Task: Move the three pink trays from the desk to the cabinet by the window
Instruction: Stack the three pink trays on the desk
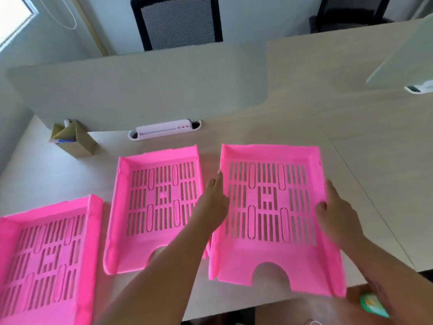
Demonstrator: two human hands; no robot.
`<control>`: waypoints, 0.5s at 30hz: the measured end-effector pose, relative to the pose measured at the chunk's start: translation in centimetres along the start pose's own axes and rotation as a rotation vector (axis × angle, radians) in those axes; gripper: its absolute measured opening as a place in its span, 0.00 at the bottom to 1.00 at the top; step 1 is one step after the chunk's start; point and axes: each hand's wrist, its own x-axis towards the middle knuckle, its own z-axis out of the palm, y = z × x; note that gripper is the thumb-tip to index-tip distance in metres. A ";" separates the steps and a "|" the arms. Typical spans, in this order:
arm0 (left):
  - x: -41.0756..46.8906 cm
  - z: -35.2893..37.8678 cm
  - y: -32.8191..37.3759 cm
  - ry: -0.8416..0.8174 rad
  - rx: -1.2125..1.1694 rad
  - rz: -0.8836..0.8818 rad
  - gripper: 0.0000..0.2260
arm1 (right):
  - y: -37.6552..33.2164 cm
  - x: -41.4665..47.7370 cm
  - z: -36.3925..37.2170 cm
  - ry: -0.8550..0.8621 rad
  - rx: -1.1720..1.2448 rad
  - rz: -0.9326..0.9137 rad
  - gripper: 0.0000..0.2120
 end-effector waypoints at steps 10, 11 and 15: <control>-2.7 -16.4 -11.8 0.301 0.070 -0.221 0.28 | -20.3 1.3 8.8 -0.175 0.100 -0.350 0.29; -2.6 -17.3 -13.2 0.304 0.073 -0.247 0.27 | -21.8 0.9 9.8 -0.190 0.103 -0.357 0.29; -1.6 -19.3 -17.9 0.254 0.093 -0.284 0.29 | -24.9 0.4 12.3 -0.233 0.053 -0.300 0.31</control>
